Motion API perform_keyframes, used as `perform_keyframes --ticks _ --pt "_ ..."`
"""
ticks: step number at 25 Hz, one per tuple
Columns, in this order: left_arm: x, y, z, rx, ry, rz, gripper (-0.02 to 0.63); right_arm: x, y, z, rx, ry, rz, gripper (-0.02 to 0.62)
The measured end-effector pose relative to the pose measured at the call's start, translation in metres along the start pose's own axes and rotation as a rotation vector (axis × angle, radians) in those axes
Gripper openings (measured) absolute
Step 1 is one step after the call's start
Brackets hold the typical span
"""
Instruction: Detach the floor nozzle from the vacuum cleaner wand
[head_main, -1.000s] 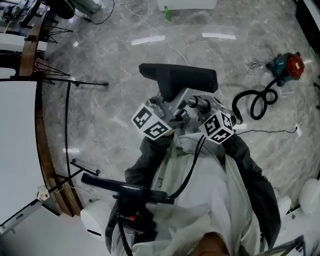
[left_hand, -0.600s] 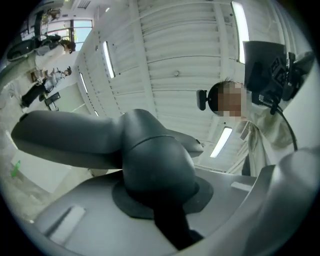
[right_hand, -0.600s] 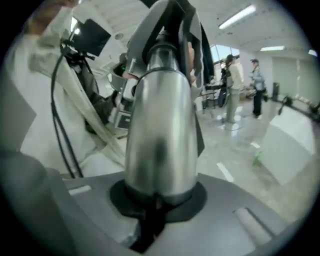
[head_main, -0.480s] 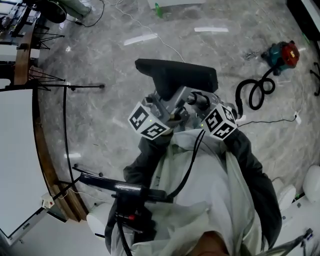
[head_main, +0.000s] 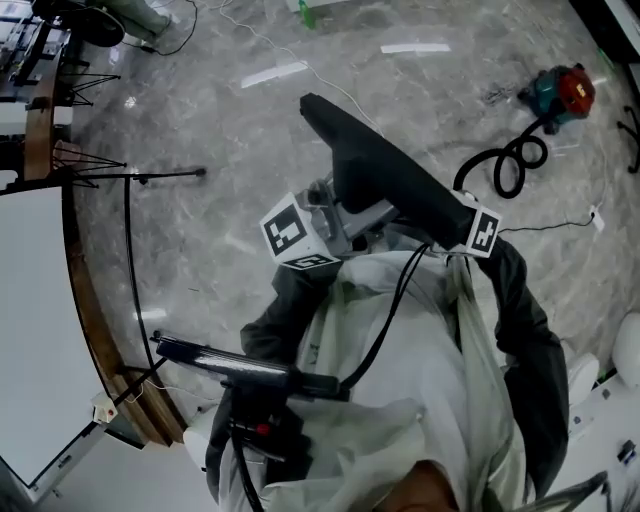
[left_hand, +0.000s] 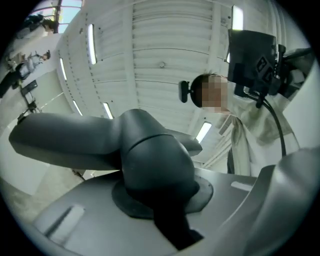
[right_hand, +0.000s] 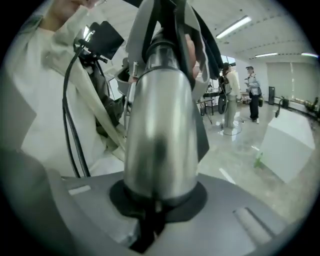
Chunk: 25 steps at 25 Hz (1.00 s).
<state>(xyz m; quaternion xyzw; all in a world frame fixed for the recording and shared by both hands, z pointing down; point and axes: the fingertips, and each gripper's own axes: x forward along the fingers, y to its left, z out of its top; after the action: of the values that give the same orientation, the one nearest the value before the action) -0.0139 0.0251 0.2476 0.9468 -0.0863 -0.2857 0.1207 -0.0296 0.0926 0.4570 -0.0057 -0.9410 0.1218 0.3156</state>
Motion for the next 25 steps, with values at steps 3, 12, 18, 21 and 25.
perform_keyframes --ticks 3,12,18,21,25 --pt "0.001 0.014 0.004 -0.033 -0.014 0.054 0.072 -0.002 -0.016 0.010 0.034 -0.016 -0.143 0.038" --pt "0.002 0.050 0.004 -0.041 0.030 0.351 0.069 -0.022 -0.071 0.009 0.012 0.006 -0.753 0.037" --pt "0.018 0.008 0.011 0.056 0.053 0.064 0.075 -0.009 -0.035 0.017 -0.045 -0.102 -0.300 0.038" --pt "0.028 0.007 0.006 0.048 0.060 0.048 0.074 -0.013 -0.027 0.017 -0.025 -0.127 -0.180 0.038" --pt "0.021 0.028 0.000 0.007 0.066 0.199 0.069 -0.012 -0.042 0.014 0.030 -0.111 -0.370 0.037"
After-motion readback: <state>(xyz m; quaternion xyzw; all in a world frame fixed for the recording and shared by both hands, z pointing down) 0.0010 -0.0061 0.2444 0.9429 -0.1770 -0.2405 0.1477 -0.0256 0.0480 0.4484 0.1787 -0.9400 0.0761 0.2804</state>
